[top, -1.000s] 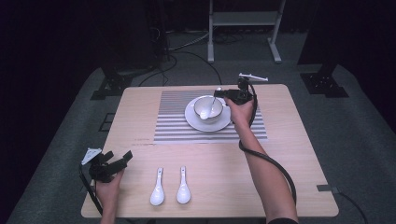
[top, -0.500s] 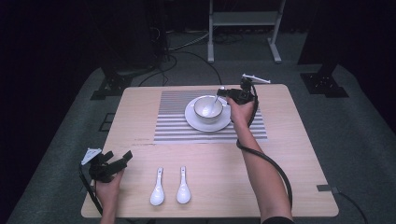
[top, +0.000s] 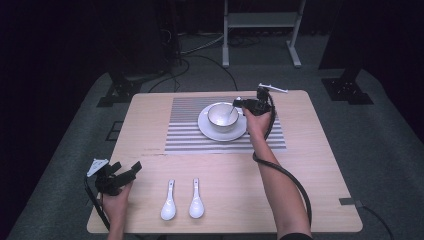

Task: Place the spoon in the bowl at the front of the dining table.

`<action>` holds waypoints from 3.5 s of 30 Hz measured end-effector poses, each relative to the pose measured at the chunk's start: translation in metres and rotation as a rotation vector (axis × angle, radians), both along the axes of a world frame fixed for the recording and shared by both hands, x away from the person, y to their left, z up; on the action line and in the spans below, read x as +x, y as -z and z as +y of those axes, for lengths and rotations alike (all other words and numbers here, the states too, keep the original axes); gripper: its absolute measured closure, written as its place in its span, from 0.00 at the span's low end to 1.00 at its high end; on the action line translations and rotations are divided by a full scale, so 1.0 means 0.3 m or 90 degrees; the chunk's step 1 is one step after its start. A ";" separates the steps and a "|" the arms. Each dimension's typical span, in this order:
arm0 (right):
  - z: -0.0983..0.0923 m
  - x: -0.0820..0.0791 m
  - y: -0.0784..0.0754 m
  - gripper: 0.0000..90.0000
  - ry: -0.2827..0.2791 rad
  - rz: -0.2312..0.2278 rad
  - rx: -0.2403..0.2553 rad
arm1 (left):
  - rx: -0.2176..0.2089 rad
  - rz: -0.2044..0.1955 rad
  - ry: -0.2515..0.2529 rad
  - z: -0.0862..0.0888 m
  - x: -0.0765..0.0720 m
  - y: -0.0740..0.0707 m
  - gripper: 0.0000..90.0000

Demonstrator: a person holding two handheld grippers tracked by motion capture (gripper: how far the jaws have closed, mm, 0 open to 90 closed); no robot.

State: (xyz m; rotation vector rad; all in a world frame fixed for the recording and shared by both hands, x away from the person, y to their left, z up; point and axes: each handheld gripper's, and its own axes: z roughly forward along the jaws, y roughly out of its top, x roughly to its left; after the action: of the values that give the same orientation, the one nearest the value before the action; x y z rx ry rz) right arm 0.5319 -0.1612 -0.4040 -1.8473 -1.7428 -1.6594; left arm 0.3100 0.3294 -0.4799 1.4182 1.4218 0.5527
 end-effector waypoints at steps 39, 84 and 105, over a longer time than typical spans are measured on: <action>-0.075 -0.007 0.104 0.87 0.013 0.048 -0.006 | 0.001 0.000 0.000 -0.001 0.001 0.000 0.03; -0.130 -0.170 0.135 0.72 -0.094 0.014 0.019 | 0.015 0.005 -0.004 -0.008 0.001 -0.001 0.03; -0.155 -0.272 0.177 0.62 -0.134 0.009 0.016 | 0.019 0.005 -0.002 -0.011 0.000 -0.001 0.03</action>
State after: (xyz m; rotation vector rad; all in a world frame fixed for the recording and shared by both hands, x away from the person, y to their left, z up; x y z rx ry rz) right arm 0.4503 -0.2076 -0.4570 -1.5968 -1.8301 -1.5765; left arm 0.3102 0.3261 -0.4795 1.4433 1.4277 0.5720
